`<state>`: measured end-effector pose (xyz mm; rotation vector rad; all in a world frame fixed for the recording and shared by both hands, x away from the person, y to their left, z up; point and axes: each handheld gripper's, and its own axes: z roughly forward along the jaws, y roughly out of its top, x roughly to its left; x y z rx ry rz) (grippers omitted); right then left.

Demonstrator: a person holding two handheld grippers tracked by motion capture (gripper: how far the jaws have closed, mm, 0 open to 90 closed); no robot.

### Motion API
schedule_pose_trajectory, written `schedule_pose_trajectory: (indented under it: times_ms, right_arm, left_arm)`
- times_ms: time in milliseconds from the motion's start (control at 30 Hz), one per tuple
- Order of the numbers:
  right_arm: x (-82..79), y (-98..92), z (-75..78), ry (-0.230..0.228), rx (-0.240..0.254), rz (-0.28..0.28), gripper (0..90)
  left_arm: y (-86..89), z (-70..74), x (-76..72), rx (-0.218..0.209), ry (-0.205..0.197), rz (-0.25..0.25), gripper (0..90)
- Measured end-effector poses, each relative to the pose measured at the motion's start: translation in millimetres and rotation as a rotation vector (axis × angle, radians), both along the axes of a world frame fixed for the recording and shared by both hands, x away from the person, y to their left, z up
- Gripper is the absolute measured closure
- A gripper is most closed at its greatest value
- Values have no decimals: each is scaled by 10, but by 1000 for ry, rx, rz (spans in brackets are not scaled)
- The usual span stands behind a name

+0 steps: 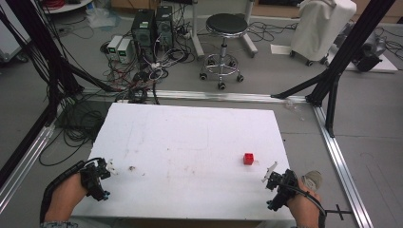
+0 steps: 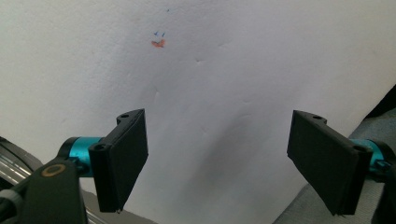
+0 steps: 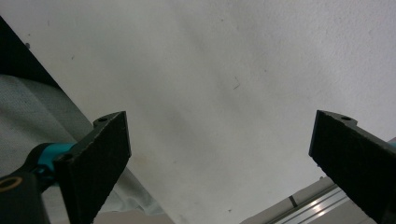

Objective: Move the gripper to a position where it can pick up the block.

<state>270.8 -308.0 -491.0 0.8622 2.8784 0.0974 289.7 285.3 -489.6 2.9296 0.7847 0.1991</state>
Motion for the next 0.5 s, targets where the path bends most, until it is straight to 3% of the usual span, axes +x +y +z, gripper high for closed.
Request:
schedule_pose_trajectory:
  times_ms: [500]
  right_arm:
    - [16, 10, -10, 0, 15, 9, 47]
  left_arm:
    - [-8, 17, -11, 2, -1, -9, 207]
